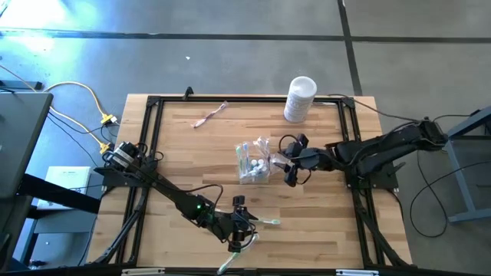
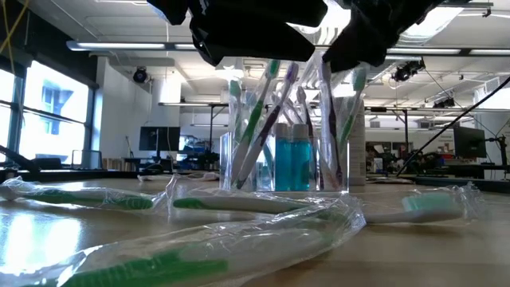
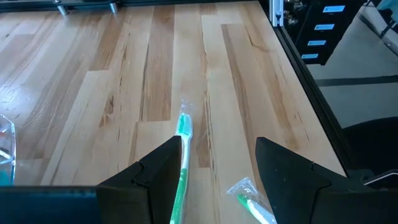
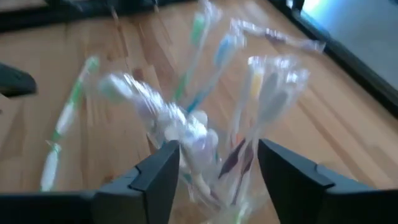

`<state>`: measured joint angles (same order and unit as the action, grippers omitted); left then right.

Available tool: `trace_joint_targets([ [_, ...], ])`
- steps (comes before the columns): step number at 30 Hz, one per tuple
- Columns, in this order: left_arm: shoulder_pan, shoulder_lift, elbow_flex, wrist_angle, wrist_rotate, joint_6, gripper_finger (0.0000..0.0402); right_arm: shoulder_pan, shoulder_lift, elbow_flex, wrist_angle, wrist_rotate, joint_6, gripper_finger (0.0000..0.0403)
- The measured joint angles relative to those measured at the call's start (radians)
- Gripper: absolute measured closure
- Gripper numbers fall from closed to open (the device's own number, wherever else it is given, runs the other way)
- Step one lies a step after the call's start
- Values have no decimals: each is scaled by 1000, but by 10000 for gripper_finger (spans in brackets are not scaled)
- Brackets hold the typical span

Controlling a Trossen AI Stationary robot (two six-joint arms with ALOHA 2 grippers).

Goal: Pick & Place toothbrushing station
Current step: Put the violet toothbrush into the transparent organizer, then put the green toothbrush into the transparent organizer

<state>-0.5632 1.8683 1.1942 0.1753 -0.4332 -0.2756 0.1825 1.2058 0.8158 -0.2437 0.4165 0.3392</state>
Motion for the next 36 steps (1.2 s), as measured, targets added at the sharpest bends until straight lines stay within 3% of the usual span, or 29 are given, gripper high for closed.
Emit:
trace_joint_targets([
  [8, 0, 0, 0, -5, 0, -3, 201, 51, -124, 0, 115, -14, -159, 189],
  [11, 0, 0, 0, -21, 0, -18, 201, 116, -157, 0, 158, -146, -232, 189],
  [15, 0, 0, 0, -21, 0, -19, 201, 235, -153, 0, 162, -403, -377, 190],
  [17, 0, 0, 0, -22, 0, -22, 201, 302, -117, 0, 176, -443, -402, 190],
  [23, 0, 0, 0, -21, 0, -22, 201, 451, 47, 0, 226, -264, -405, 190],
  [30, 0, 0, 0, -18, -1, -28, 201, 520, 250, 0, 322, -47, -393, 190],
  [36, 0, 0, 0, -39, 1, -44, 201, 526, 352, 0, 352, -23, -274, 190],
])
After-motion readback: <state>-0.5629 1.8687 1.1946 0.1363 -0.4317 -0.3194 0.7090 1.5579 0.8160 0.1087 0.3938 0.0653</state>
